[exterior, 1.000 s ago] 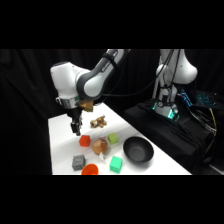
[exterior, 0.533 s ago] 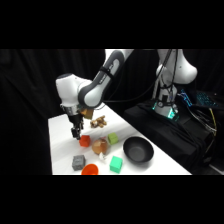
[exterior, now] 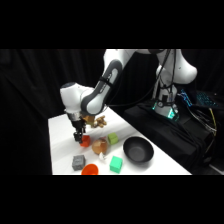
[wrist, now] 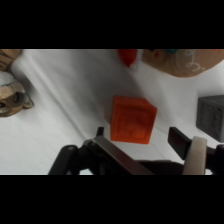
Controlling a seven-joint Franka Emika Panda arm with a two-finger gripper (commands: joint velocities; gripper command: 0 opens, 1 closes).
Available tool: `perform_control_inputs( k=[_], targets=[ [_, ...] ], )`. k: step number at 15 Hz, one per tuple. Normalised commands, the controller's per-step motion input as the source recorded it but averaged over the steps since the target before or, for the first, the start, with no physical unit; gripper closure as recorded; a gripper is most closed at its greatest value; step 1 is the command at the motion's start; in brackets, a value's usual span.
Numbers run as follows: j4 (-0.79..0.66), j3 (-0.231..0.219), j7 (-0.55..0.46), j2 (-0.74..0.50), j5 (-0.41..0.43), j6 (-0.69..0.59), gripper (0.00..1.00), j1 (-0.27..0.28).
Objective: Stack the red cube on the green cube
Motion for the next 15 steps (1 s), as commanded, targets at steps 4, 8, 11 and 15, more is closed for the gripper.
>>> perform_control_inputs(
  k=[4,8,11,15],
  targets=[
    [-0.08,-0.055,0.07,0.01,0.115,0.19,0.0,0.048],
    [-0.07,-0.036,0.03,0.01,0.128,0.18,0.0,0.034],
    [-0.05,-0.005,-0.01,0.02,0.15,0.25,0.0,0.018],
    [-0.1,0.003,-0.02,0.0,0.16,0.39,0.26,0.03]
  ],
)
